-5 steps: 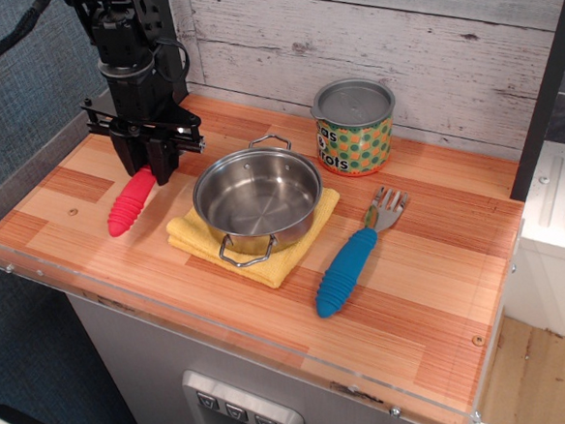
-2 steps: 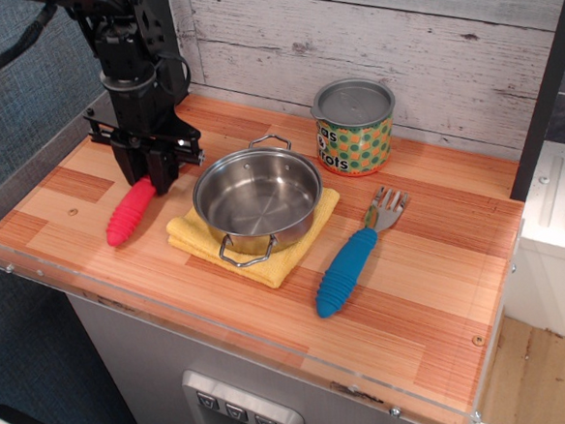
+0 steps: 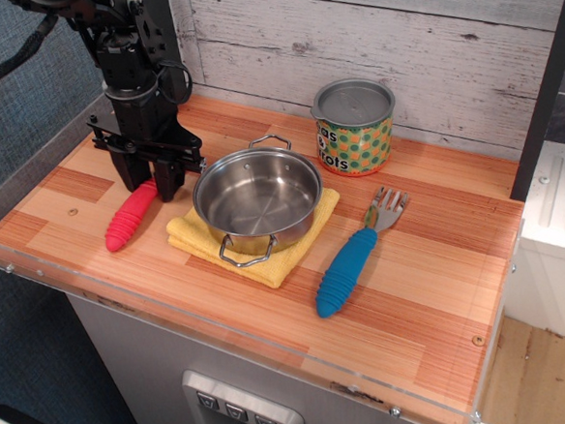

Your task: Move the red spatula to another side of the yellow cloth.

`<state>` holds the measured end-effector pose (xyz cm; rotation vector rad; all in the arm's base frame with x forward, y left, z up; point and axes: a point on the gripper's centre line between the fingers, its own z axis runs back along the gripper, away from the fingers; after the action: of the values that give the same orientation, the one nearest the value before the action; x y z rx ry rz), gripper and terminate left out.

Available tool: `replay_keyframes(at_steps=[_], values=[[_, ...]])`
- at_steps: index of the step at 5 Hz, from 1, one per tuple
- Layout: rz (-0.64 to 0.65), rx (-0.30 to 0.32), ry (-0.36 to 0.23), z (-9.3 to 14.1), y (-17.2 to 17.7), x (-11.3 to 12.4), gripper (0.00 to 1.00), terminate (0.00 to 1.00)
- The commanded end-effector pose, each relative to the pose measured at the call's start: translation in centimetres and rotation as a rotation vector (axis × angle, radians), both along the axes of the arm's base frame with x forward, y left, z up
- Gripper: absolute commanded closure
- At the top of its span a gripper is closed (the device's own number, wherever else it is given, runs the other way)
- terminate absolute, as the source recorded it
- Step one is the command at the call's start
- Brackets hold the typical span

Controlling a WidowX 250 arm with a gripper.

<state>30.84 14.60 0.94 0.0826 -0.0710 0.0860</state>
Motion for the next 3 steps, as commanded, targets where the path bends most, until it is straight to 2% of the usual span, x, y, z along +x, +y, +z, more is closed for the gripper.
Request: replay_keyframes(at_steps=[1, 3], values=[[-0.003, 0.029, -0.083, 3.7, 0.7, -0.7, 0.0, 0.0], [0.056, 0.049, -0.13, 6.9, 0.8, -0.6, 0.0, 0.0]])
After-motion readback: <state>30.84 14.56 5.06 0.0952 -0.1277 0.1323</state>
